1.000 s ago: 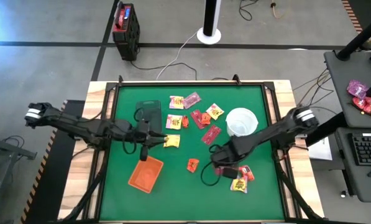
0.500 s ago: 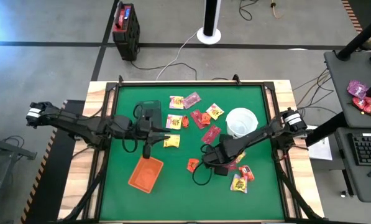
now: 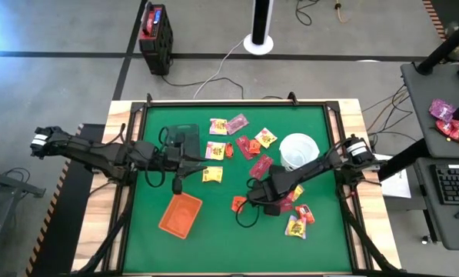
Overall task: Sort candy by brand, put in halloween buckets
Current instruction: Put the red candy into the white bucket
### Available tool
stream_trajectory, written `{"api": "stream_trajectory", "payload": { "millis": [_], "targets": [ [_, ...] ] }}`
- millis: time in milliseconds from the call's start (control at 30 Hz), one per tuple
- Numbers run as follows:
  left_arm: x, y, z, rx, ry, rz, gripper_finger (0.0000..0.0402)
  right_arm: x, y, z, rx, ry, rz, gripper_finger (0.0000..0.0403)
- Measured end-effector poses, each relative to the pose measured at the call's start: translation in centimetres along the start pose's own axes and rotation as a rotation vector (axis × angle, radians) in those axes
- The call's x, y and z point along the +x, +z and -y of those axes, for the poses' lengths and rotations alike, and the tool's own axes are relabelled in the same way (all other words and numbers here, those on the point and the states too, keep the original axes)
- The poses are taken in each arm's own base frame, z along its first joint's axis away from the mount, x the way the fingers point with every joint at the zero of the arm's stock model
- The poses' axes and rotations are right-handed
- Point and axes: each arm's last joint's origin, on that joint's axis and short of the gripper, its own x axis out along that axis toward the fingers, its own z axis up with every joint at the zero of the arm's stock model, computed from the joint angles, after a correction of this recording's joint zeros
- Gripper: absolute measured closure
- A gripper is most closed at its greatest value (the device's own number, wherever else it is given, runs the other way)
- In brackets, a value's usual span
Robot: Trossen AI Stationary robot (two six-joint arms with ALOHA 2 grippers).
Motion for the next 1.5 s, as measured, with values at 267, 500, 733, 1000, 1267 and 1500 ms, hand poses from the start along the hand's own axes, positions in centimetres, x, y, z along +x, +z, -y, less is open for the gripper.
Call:
{"api": "stream_trajectory", "payload": {
  "millis": [267, 500, 733, 1000, 1267, 1500],
  "targets": [
    [0.2, -0.1, 0.0, 0.002, 0.000, -0.008, 0.0314, -0.1, 0.2, -0.2, -0.028, 0.039, 0.023, 0.0355],
    [0.3, -0.5, 0.1, 0.006, -0.010, -0.033, 0.0314, -1.8, 0.3, 0.0, -0.033, 0.070, 0.099, 0.0392],
    [1.8, -1.8, 1.0, -0.009, -0.096, -0.093, 0.0314, -7.3, -0.3, 0.8, -0.017, 0.143, 0.411, 0.0394],
    [4.6, -3.2, 3.6, -0.023, -0.170, -0.053, 0.0311, -11.2, -1.2, 0.3, -0.135, 0.239, 1.148, 0.0394],
    [7.2, -5.1, 5.2, -0.090, -0.200, -0.024, 0.0254, -11.5, -2.5, 0.6, -0.304, 0.412, 1.664, 0.0394],
    [9.2, -6.2, 6.3, -0.135, -0.376, 0.108, 0.0189, -11.8, -2.2, 0.5, -0.379, 0.395, 1.727, 0.0394]
  ]
}}
